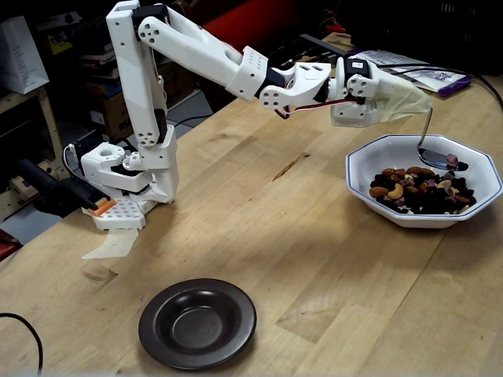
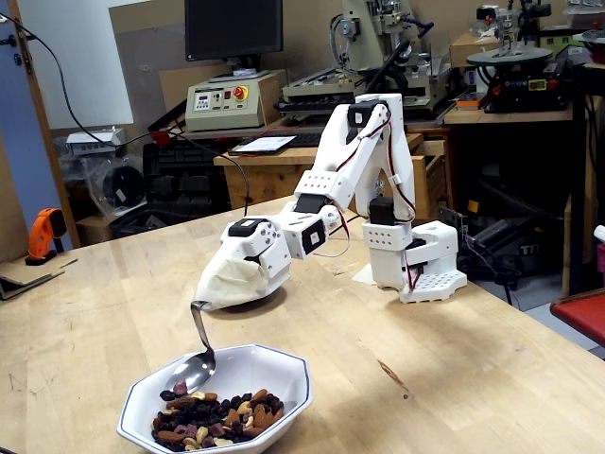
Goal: Use spoon to transfer food from the white bowl to brown plate
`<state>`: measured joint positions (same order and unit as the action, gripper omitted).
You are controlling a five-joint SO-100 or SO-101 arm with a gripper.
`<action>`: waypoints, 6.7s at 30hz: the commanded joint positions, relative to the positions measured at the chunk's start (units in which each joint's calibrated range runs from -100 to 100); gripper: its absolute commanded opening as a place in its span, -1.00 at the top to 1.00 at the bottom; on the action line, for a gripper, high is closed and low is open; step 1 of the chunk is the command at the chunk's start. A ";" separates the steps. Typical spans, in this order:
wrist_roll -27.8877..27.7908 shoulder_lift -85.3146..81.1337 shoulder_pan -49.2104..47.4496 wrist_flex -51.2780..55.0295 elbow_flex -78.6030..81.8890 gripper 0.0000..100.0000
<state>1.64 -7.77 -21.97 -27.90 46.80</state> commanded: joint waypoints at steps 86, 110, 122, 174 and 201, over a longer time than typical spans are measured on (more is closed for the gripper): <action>0.00 -83.33 45.53 31.30 41.07 0.92; 0.05 -91.71 45.53 43.39 43.91 0.92; 0.05 -91.71 45.53 43.55 44.17 0.92; 6.74 -92.23 52.86 43.47 49.84 0.92; 13.58 -92.23 53.16 43.47 49.92 0.92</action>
<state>14.19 -99.14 30.58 15.62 97.05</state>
